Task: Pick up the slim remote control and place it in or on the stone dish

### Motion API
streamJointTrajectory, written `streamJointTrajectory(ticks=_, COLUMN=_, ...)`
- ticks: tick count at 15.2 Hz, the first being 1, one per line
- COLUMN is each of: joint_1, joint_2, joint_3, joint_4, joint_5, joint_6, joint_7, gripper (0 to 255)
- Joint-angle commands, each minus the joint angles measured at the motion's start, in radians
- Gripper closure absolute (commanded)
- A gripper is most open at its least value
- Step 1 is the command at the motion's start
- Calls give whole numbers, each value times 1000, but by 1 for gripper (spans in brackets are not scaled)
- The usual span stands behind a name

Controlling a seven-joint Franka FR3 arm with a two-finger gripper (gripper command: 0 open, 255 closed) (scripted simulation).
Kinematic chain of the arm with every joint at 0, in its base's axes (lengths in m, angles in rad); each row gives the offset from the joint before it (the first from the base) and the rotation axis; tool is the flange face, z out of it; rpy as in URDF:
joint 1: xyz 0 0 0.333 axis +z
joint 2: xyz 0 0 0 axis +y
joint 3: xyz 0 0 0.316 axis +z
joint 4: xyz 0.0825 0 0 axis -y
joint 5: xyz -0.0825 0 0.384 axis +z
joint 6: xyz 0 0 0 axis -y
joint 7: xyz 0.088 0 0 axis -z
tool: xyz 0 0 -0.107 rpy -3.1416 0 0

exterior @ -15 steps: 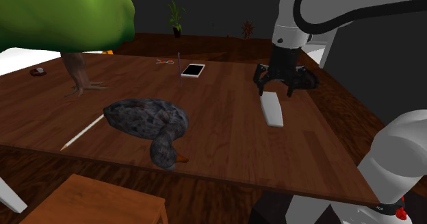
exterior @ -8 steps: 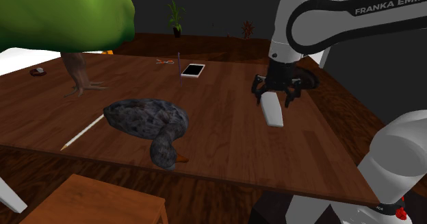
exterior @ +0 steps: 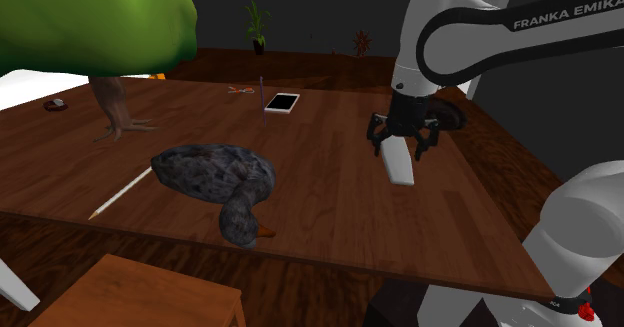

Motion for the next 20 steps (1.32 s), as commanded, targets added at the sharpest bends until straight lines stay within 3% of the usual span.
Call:
streamJointTrajectory(ticks=1, joint_1=0, joint_2=0, joint_3=0, joint_4=0, joint_5=0, joint_6=0, joint_7=0, gripper=255)
streamJointTrajectory(ticks=10, joint_1=0, joint_2=0, joint_3=0, joint_4=0, joint_5=0, joint_6=0, joint_7=0, gripper=255)
streamJointTrajectory(ticks=20, joint_1=-10, joint_2=-18, joint_3=-34, joint_4=121, joint_5=-28, joint_6=-139, joint_7=5, gripper=255)
